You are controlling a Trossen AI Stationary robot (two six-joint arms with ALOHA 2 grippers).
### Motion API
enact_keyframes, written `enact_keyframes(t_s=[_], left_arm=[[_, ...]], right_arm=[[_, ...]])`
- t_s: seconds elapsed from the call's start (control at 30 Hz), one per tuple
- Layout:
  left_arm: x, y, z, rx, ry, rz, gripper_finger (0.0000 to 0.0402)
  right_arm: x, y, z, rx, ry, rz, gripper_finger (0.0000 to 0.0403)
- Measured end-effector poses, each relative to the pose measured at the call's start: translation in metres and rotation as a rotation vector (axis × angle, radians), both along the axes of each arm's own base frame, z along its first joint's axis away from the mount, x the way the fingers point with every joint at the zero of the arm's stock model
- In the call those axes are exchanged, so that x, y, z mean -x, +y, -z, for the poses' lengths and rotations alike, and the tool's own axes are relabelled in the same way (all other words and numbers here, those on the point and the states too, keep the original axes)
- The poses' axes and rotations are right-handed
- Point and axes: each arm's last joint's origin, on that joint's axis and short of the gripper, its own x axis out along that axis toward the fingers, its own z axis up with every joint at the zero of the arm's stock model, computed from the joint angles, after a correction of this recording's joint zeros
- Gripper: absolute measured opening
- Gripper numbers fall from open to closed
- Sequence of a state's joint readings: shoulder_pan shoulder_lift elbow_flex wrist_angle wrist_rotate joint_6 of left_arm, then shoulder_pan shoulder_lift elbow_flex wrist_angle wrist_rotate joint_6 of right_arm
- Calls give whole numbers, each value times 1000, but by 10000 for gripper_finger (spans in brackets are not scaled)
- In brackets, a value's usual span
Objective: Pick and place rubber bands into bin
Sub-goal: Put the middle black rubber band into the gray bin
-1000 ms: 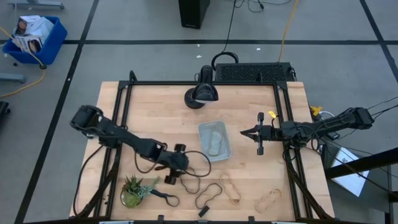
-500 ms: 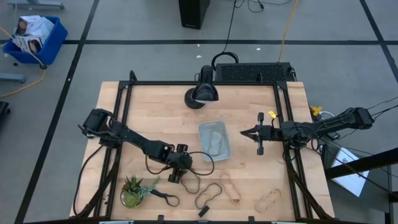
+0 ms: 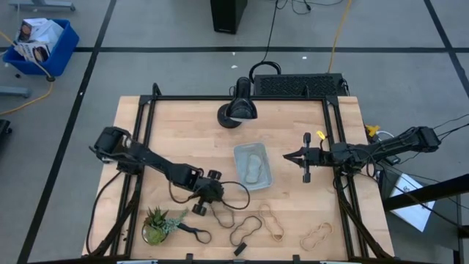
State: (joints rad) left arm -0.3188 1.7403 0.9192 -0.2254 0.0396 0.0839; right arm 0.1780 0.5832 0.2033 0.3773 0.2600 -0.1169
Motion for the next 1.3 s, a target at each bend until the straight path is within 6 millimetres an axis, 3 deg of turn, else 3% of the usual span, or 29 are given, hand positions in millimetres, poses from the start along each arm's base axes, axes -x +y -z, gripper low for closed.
enact_keyframes(t_s=[0.2,0.33,0.53,0.7,0.87,1.1,1.3], left_arm=[[15,8,-60,-54,-190,24,7],[38,16,-102,-62,-349,52,5],[87,43,-123,-37,-609,26,4],[124,66,-106,7,-732,-72,3],[147,82,-80,51,-790,-172,3],[159,94,-52,106,-872,-253,2],[158,101,-56,168,-974,-341,2]], right_arm=[[0,0,3,3,13,0,0],[0,0,2,3,7,0,0],[0,0,3,3,14,0,0],[0,0,3,3,15,0,0],[0,0,3,3,15,0,0],[0,0,2,1,7,1,0],[0,0,3,6,8,5,0]])
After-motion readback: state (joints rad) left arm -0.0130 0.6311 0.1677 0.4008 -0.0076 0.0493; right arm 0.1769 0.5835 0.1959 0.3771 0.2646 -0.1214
